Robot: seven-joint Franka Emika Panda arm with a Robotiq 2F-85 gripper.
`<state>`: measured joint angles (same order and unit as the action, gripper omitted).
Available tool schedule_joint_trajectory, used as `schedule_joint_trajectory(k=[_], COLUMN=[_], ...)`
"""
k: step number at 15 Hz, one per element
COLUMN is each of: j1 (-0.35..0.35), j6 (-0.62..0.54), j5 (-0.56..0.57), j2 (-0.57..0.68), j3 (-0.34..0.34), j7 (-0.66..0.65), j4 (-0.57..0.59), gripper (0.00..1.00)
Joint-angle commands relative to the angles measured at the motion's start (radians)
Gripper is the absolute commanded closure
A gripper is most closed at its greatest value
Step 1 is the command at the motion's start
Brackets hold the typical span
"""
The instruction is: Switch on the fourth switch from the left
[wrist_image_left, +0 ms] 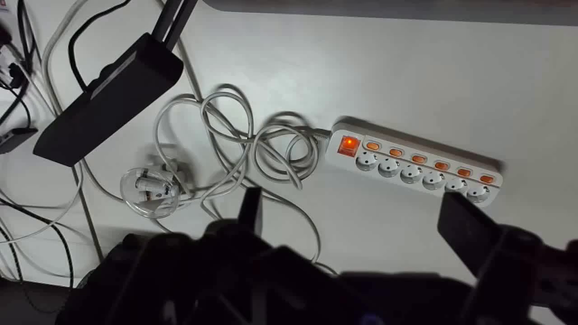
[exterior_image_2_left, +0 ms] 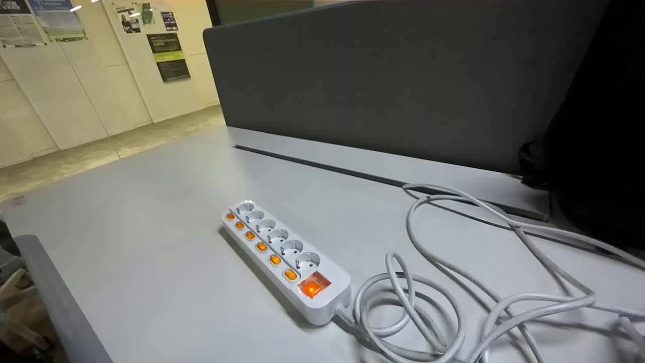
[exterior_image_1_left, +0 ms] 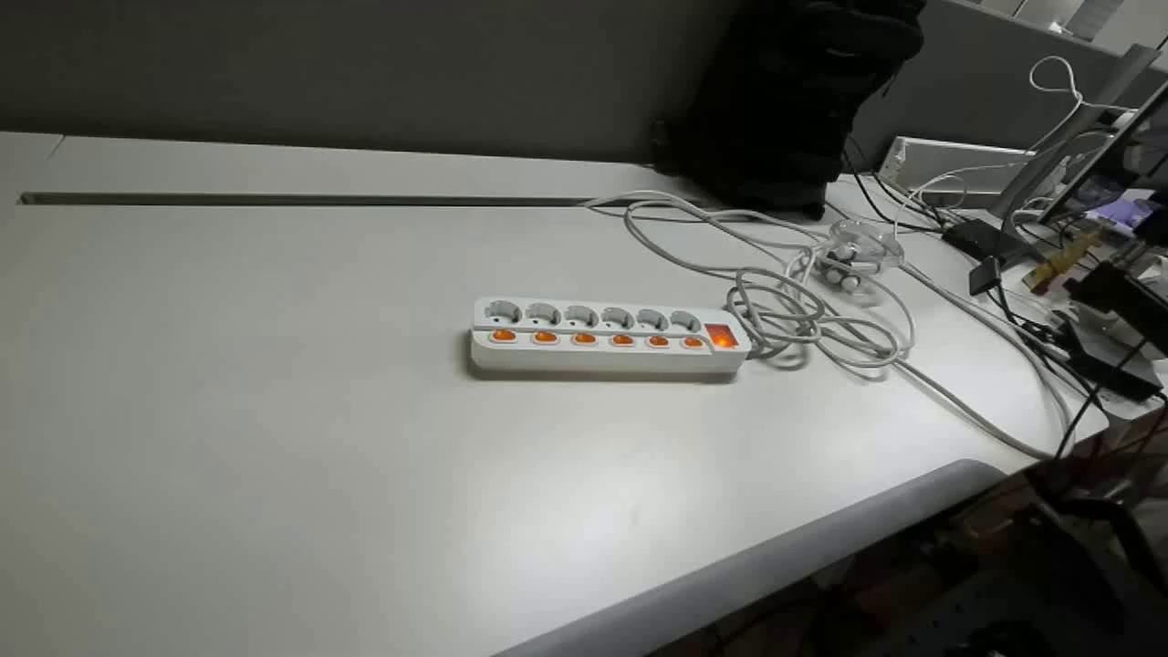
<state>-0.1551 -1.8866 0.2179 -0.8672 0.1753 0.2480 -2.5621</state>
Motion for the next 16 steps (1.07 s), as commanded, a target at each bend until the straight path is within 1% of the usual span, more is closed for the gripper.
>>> schedule_joint_trajectory(k=[1, 15, 16], j1=[0.012, 0.012, 0.013], j6=[0.003, 0.003, -0.021], j5=[0.007, 0.007, 0.008], j2=[-0.001, -0.002, 0.011], j3=[0.008, 0.008, 0.003], j7=[-0.007, -0.007, -0.019], j4=[0.003, 0.003, -0.005], gripper=[0.0, 0.0, 0.0])
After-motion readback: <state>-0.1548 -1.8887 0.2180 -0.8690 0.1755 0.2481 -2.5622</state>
